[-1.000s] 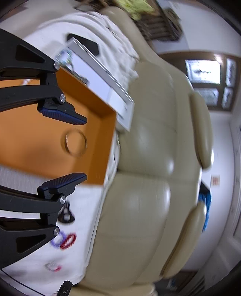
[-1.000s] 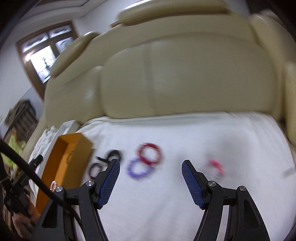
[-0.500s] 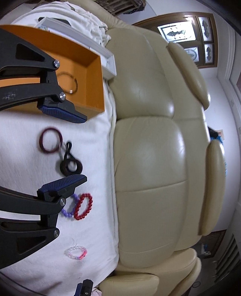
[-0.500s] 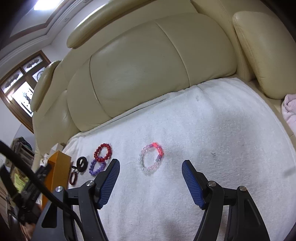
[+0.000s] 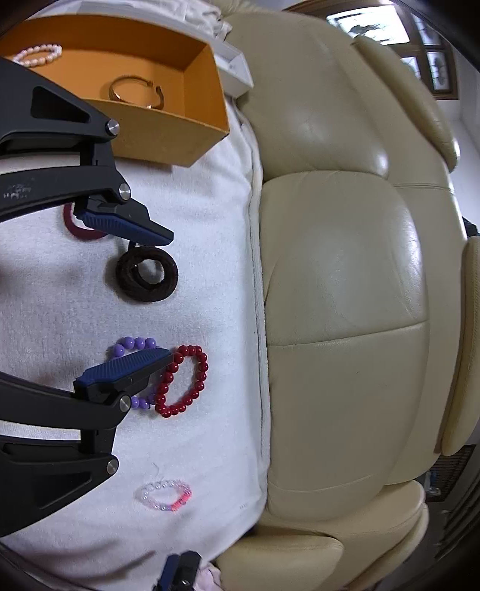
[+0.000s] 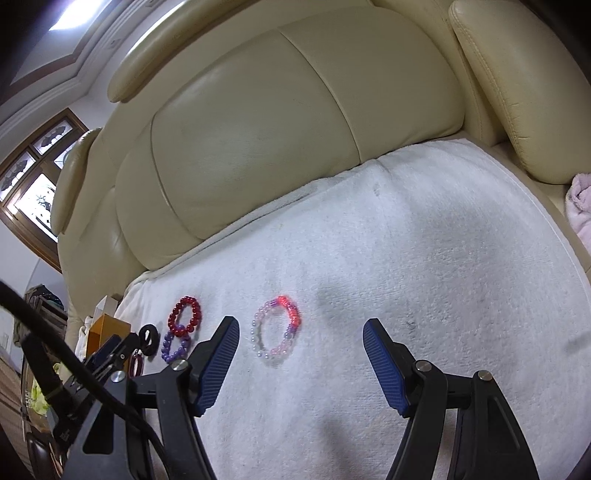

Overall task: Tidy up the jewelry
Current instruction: 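Grasp the black hair tie with the left gripper while the right gripper grasps the pink-clear bead bracelet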

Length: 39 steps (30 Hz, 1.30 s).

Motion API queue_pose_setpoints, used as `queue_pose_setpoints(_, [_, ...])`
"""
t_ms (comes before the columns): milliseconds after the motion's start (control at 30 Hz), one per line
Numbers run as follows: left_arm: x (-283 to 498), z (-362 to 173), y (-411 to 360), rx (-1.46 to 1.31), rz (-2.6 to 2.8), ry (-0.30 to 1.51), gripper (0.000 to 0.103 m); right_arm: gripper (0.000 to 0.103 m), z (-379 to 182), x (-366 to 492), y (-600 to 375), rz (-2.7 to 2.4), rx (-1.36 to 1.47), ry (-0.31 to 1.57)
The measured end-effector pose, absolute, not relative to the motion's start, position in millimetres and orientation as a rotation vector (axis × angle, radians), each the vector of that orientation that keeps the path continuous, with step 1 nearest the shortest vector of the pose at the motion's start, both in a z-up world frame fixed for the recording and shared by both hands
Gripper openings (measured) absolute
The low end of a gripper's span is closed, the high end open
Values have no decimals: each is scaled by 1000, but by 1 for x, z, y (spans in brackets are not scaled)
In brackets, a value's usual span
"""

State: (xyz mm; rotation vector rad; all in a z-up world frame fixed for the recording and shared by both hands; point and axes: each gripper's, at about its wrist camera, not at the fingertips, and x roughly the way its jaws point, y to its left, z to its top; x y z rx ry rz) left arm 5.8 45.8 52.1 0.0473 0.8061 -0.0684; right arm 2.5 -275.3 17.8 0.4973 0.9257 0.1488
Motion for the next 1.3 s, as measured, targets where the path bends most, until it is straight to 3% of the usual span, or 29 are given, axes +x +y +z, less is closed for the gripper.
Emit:
queue_pose_setpoints(367, [25, 60, 100, -35, -123, 797, 59, 73, 13, 4, -275, 154, 533, 946])
queue_pose_setpoints(467, [29, 62, 107, -71, -141, 796, 52, 73, 11, 5, -276, 145, 527, 952])
queue_pose_setpoints(867, [49, 35, 80, -34, -160, 939, 50, 73, 8, 6, -275, 134, 522, 959])
queue_pose_setpoints(900, [51, 32, 79, -35, -159, 948, 46, 73, 8, 6, -275, 132, 522, 961])
queue_pose_setpoints(933, [52, 29, 78, -36, -159, 960, 33, 73, 7, 6, -275, 132, 519, 961])
queue_pose_setpoints(1033, [52, 24, 74, -45, -171, 978, 10, 73, 7, 7, -274, 129, 506, 961])
queue_pose_setpoints(1300, [27, 35, 55, -49, -320, 984, 7, 73, 6, 10, -273, 123, 500, 955])
